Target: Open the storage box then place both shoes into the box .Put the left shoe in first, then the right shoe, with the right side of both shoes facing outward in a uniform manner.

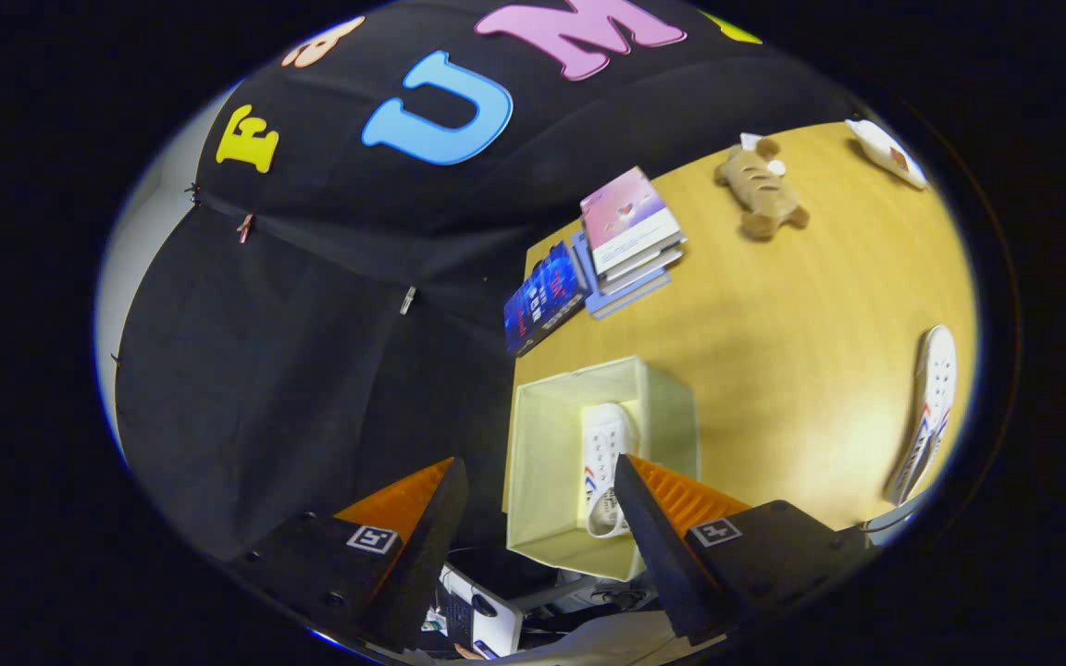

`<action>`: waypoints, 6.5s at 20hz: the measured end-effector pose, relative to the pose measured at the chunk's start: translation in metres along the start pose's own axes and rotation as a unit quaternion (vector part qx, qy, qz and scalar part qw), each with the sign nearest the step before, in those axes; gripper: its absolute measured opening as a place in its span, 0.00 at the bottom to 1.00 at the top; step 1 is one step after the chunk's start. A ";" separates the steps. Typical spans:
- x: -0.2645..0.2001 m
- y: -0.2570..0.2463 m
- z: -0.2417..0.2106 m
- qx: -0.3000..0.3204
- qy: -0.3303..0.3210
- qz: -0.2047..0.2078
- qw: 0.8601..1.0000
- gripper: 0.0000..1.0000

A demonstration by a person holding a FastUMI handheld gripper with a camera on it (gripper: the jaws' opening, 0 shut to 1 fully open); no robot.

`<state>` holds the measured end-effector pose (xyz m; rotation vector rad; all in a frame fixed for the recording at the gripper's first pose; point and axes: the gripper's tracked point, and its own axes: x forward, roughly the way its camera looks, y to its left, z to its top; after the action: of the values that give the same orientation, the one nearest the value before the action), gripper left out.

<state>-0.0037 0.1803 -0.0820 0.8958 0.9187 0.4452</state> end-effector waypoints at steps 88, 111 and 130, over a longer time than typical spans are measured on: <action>0.090 -0.027 -0.064 -0.051 0.138 -0.122 0.982 0.99; -0.153 -0.095 0.143 -0.285 -0.315 -0.289 0.858 0.99; -0.202 -0.127 0.159 -0.355 -0.384 -0.208 0.827 0.98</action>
<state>0.0125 -0.1025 -0.0398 0.1137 0.1312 0.0004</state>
